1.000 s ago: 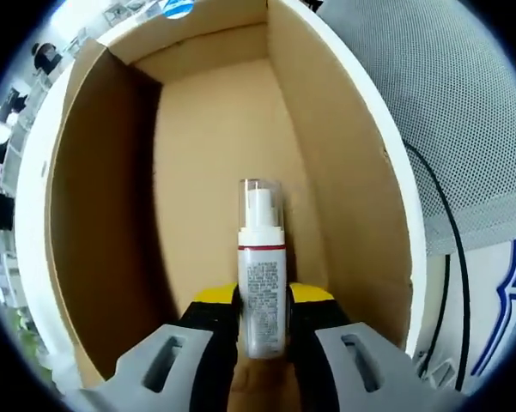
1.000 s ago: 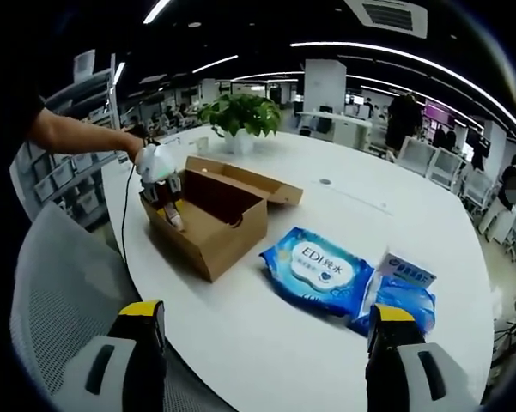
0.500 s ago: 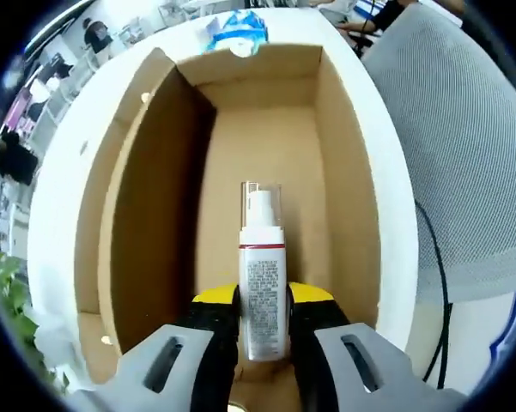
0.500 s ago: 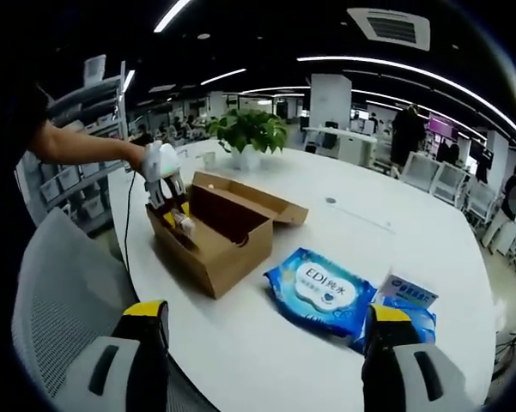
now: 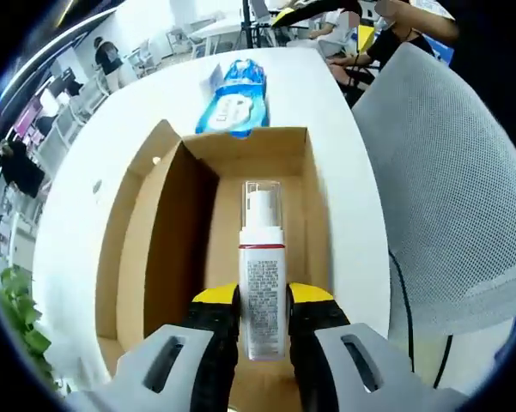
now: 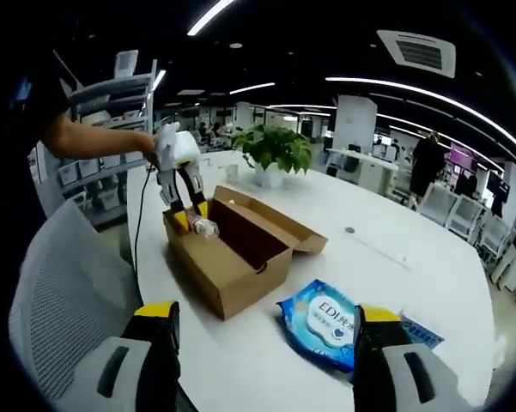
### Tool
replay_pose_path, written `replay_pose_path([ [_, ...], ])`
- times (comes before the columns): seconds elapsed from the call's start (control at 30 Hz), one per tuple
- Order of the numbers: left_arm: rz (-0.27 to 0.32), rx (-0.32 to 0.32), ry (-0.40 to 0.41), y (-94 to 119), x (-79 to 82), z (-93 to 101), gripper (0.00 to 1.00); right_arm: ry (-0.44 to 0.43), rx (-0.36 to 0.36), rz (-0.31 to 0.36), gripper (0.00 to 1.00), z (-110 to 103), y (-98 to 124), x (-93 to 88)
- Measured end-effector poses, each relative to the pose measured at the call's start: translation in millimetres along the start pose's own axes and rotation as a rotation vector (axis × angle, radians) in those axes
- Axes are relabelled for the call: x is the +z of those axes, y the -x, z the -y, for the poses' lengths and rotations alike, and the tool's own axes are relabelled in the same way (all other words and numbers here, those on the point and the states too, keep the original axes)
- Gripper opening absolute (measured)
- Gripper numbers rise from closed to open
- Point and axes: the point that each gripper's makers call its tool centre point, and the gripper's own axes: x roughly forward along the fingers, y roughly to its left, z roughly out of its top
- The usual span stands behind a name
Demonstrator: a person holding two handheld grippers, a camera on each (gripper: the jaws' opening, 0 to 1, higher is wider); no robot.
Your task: Operate the shoe box by opening the lid, removing the specified soft item, and placing it in the target area until the item is outside and the box remains undamaged.
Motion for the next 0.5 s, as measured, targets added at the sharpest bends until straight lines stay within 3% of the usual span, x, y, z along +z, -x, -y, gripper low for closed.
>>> replay_pose_path([
  [0.5, 0.105, -0.058, -0.105, 8.3, 52.7, 25.2, 0.19, 0.086, 0.106, 0.057, 0.63, -29.0, -21.8, 24.9],
])
